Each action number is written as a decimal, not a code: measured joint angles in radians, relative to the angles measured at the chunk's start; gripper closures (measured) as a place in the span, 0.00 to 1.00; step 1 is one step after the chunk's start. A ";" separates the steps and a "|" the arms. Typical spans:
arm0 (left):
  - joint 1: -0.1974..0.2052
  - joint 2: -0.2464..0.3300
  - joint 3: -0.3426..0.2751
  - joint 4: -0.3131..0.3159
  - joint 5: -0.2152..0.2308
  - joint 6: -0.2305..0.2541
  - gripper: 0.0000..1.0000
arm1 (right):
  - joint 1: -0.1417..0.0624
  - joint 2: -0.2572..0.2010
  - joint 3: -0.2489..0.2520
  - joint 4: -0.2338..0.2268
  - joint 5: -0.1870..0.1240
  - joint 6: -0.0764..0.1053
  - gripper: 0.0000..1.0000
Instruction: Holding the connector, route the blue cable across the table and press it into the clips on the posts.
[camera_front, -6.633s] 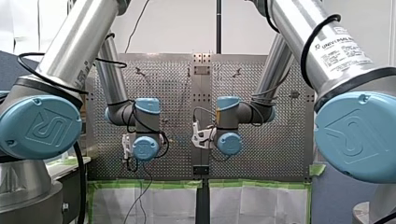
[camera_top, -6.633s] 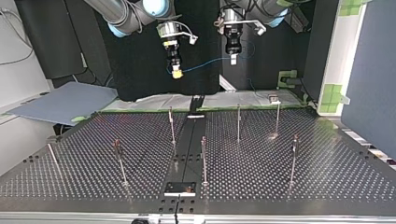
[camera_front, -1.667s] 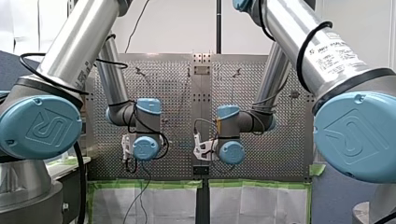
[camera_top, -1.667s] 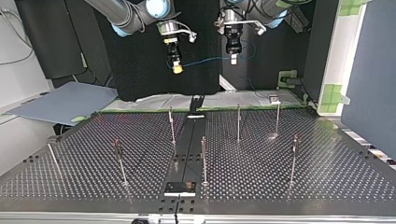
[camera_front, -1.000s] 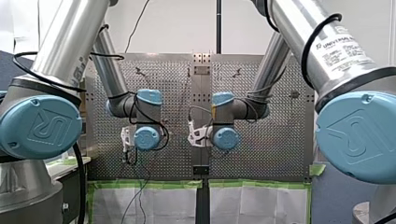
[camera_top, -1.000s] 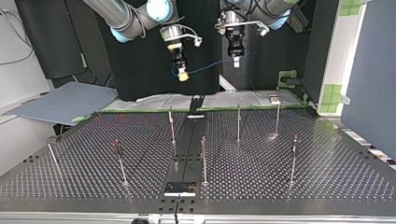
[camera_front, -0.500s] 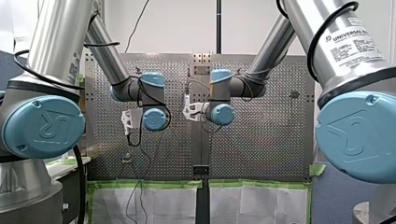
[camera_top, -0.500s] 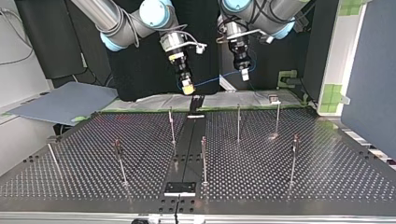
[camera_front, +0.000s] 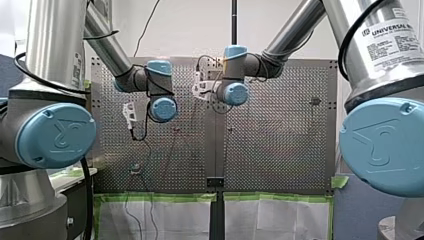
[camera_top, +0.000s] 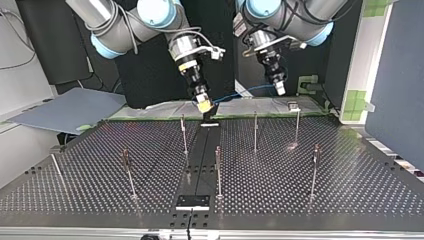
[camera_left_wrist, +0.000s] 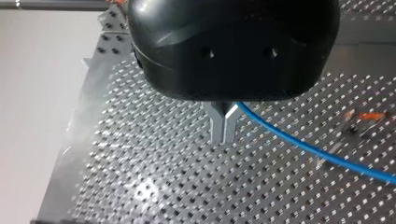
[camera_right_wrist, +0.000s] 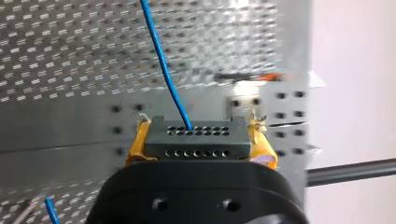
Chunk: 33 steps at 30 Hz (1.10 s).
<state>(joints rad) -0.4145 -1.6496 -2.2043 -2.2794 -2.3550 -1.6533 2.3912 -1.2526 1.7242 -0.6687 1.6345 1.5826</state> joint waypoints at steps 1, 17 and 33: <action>0.008 0.008 0.000 -0.009 0.007 -0.003 1.00 | 0.001 -0.006 -0.008 0.008 0.000 0.001 1.00; 0.151 0.151 0.010 -0.151 0.148 -0.050 1.00 | 0.013 0.033 -0.117 0.139 -0.013 0.023 1.00; 0.241 0.208 0.051 -0.248 0.275 -0.039 1.00 | 0.047 0.070 -0.248 0.254 -0.014 0.041 1.00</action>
<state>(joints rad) -0.1733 -1.4419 -2.1531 -2.5276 -2.0801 -1.6926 2.4379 -1.1825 1.4761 -0.4148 1.6209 1.6237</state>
